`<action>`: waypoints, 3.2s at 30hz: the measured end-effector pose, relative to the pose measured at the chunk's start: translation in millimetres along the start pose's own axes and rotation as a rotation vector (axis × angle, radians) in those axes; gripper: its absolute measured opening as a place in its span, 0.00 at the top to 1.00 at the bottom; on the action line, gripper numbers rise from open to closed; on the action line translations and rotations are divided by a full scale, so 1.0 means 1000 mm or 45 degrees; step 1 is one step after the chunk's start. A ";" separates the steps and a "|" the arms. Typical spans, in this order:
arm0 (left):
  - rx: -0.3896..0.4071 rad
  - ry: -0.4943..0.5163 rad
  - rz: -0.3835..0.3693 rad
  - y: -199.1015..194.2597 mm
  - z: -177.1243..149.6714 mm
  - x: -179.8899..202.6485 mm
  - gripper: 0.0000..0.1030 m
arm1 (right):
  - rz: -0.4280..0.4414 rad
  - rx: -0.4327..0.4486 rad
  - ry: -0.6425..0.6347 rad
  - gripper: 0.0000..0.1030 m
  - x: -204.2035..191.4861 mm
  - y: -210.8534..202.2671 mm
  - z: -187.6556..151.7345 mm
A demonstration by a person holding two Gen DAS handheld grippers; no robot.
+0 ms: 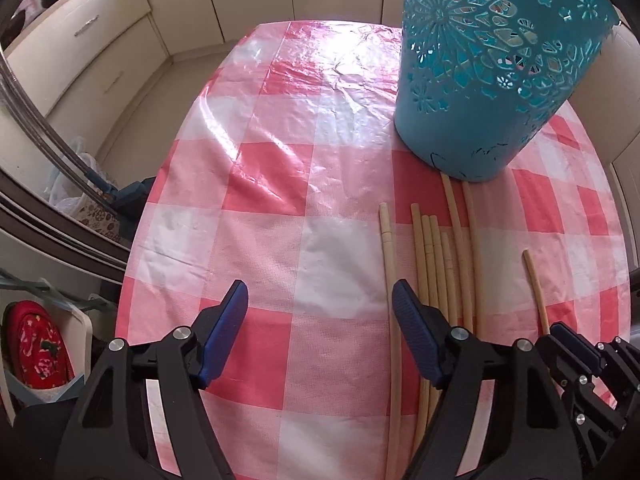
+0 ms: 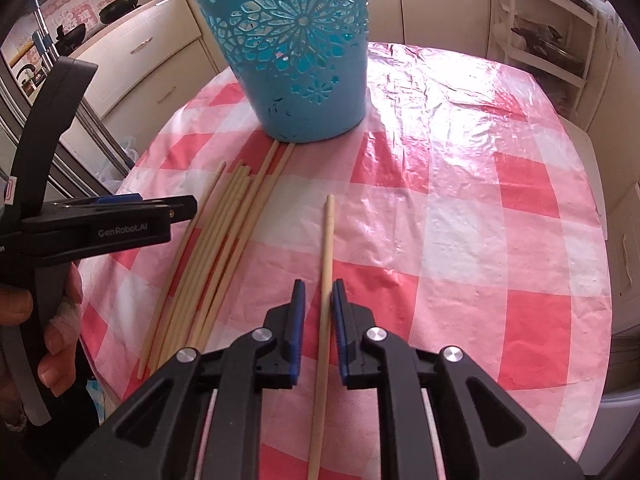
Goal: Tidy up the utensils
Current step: 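Close the left gripper on a wooden stick while the right gripper holds its stick, then lift the stick with the left gripper over the teal basket and open it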
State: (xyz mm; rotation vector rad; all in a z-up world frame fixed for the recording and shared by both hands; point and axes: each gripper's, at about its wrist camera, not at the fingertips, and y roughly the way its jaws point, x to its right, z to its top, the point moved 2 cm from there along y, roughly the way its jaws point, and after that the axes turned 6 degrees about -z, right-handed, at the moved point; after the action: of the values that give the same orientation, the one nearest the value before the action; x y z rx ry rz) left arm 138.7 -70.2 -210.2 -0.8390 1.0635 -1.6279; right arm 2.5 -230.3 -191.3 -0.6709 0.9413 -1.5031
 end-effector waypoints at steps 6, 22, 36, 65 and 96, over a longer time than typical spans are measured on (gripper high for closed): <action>-0.040 0.009 -0.114 0.002 0.004 0.012 0.99 | -0.031 0.028 0.000 0.92 0.000 0.006 0.008; -0.082 -0.097 -0.280 -0.004 0.001 -0.002 0.54 | 0.000 0.016 0.017 0.92 0.006 0.006 0.009; -0.062 -0.028 -0.272 0.002 -0.002 0.017 0.52 | 0.010 0.025 0.018 0.92 0.006 0.006 0.010; -0.158 0.002 -0.380 0.010 0.022 0.003 0.90 | 0.014 0.041 0.018 0.94 0.010 0.009 0.014; -0.140 0.136 -0.251 0.003 0.019 0.010 0.90 | 0.015 0.044 0.016 0.94 0.010 0.009 0.014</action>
State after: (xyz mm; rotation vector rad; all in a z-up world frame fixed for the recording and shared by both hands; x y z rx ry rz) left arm 154.0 -84.7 -205.6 -0.9634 1.1844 -1.8081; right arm 17.1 -242.6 -192.6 -0.6306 0.9252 -1.5115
